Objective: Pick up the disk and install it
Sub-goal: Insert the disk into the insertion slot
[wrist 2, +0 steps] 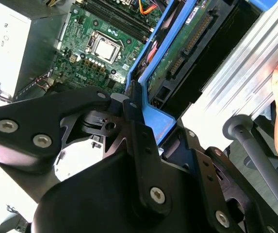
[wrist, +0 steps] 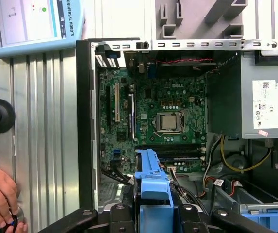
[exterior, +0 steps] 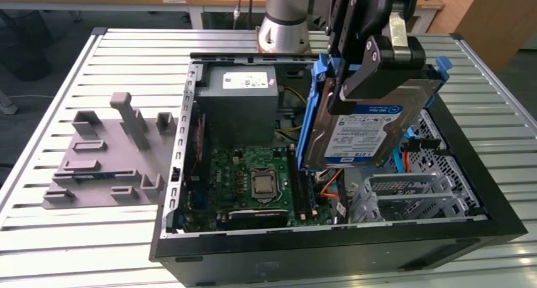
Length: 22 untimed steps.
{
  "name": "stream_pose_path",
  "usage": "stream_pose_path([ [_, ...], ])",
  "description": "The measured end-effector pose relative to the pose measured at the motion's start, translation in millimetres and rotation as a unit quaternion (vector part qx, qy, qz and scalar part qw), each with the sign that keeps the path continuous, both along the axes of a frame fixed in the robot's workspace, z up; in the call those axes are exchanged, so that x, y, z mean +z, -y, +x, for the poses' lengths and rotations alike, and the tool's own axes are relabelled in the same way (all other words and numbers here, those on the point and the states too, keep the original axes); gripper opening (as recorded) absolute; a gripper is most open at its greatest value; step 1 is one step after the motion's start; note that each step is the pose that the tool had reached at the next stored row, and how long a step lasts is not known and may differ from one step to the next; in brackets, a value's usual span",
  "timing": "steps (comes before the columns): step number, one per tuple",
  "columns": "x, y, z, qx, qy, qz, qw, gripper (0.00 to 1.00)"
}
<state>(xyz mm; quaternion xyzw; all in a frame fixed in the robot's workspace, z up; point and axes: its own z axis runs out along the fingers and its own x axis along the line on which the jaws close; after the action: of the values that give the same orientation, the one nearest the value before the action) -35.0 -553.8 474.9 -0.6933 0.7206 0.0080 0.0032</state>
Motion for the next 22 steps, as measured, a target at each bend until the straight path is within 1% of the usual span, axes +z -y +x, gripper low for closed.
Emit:
stream_pose_path([
  [2, 0.0, 0.1, 0.0, 0.000, 0.0000, 0.0000, 1.0000, 0.36],
  [4, -0.1, 1.4, 0.1, 0.000, 0.0000, 0.0000, 1.0000, 0.36],
  [8, -0.7, 7.3, 0.4, 0.000, 0.0000, 0.0001, 1.0000, 0.36],
  [10, -1.1, 8.7, 2.6, 0.000, 0.0000, 0.0000, 1.0000, 0.36],
  [16, -2.4, 9.1, 14.5, 0.000, 0.0000, 0.0000, 1.0000, 0.36],
  [18, -2.8, 9.7, 16.1, 0.000, 0.0000, -0.0001, 1.0000, 0.36],
  [22, -4.7, 13.4, 17.4, 0.000, 0.0000, 0.0000, 1.0000, 0.36],
])
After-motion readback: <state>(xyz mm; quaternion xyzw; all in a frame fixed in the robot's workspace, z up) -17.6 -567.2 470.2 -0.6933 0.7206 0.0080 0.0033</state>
